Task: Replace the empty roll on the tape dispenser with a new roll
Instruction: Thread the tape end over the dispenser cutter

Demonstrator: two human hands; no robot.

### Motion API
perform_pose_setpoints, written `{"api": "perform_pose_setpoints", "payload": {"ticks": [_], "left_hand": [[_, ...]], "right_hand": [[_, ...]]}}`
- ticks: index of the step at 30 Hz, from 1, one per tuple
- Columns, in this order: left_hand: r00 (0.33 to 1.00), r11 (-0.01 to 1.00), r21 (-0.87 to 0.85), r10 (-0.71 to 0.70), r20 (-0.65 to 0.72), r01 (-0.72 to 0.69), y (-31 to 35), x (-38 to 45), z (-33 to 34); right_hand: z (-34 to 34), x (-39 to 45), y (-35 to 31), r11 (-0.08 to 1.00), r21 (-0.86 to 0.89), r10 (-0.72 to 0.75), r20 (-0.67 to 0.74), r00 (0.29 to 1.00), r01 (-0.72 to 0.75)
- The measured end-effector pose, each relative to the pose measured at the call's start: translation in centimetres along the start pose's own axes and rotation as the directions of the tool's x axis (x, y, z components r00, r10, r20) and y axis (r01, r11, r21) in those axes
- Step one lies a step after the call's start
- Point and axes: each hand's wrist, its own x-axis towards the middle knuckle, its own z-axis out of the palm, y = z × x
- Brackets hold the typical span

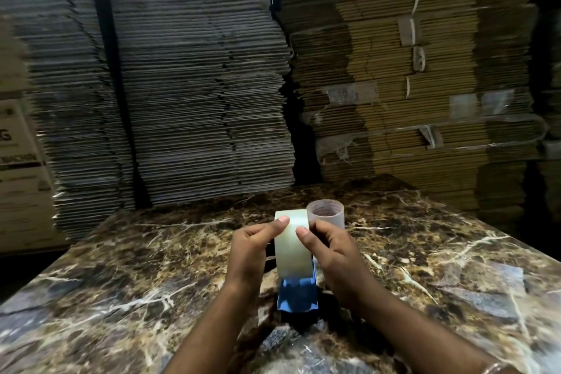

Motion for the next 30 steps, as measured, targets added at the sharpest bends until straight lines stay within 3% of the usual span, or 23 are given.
{"api": "perform_pose_setpoints", "payload": {"ticks": [6, 22, 26, 30], "left_hand": [[0.982, 0.995, 0.075, 0.053, 0.181, -0.067, 0.2, 0.7, -1.6], [0.891, 0.970, 0.227, -0.025, 0.453, -0.088, 0.6, 0.8, -3.6], [0.857, 0.946, 0.310, -0.081, 0.510, -0.094, 0.4, 0.9, -4.1], [0.815, 0.905, 0.410, -0.152, 0.560, -0.113, 0.6, 0.6, -4.3]], "right_hand": [[-0.3, -0.1, -0.3, 0.980, 0.186, 0.058, 0.089, 0.994, -0.074], [-1.7, 0.1, 0.7, 0.982, 0.169, 0.033, 0.265, 0.964, -0.080], [-2.2, 0.0, 1.0, 0.995, 0.053, 0.068, 0.316, 0.946, -0.089], [-2.4, 0.1, 1.7, 0.972, -0.234, 0.087, 0.301, 0.950, -0.015]]}}
